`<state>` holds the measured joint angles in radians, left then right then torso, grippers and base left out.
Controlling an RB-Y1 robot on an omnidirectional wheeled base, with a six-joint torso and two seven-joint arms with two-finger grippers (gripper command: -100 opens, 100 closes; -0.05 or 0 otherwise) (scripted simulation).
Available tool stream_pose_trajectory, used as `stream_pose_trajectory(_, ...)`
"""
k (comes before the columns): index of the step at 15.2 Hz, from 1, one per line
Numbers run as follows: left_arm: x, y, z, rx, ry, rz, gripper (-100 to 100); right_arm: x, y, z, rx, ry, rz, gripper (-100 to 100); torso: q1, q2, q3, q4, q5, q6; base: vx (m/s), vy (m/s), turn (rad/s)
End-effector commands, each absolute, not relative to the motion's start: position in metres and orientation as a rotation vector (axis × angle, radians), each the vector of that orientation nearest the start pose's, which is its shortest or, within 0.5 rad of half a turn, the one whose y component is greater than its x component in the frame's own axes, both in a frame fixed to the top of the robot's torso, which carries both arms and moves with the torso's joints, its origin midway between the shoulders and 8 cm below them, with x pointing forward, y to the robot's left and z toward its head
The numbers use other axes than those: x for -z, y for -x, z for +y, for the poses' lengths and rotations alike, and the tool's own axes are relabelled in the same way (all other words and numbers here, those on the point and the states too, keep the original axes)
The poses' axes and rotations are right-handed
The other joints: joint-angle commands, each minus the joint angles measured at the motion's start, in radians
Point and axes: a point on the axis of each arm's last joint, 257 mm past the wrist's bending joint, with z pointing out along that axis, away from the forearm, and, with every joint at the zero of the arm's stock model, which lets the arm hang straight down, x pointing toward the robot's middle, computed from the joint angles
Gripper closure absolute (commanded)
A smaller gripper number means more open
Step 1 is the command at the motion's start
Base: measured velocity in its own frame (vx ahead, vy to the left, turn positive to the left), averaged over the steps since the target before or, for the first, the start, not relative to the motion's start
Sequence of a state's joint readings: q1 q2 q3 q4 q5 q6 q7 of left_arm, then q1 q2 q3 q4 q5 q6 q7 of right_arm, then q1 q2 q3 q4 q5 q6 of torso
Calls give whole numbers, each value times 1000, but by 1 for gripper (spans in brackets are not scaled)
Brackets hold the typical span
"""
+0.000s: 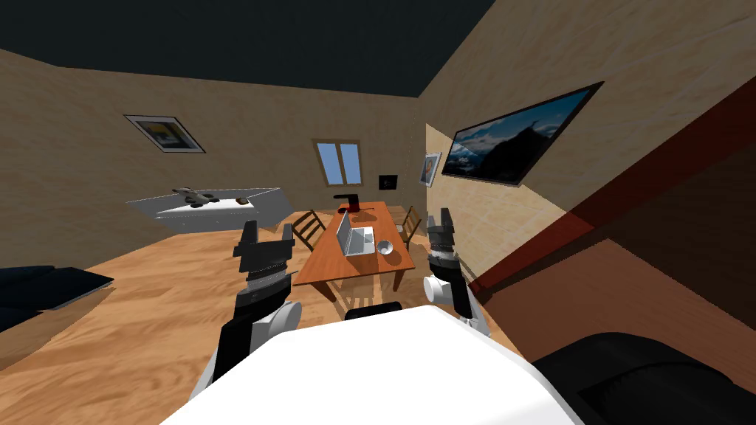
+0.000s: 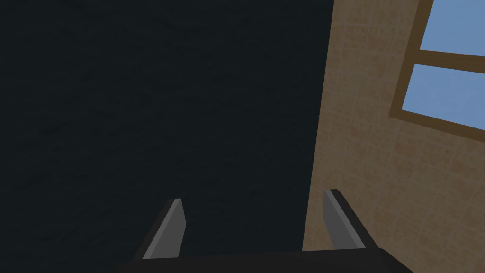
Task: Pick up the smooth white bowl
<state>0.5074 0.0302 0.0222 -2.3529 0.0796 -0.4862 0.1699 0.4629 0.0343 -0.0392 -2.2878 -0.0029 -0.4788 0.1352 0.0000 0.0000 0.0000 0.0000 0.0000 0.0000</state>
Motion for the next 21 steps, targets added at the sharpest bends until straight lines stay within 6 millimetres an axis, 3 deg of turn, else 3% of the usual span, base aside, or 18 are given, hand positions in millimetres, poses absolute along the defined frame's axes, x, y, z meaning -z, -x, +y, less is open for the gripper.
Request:
stream_pose_trajectory(1, -52, -328, 289, 1503, 697, 506, 0, -32, -350, -286, -1152, -585, 645, -100, 0, 0, 0, 0, 0, 0, -1, 8, 42)
stream_pose_trajectory(11, -52, -328, 289, 1503, 697, 506, 0, 11, -378, -260, -1102, -468, 886, -100, 2, 0, 0, 0, 0, 0, 0, 29, 62)
stream_pose_trajectory(21, -52, -328, 289, 1503, 697, 506, 0, 98, -410, -242, -970, -324, 1207, -100, 4, -1, 0, 0, 1, -1, 3, 50, 109)
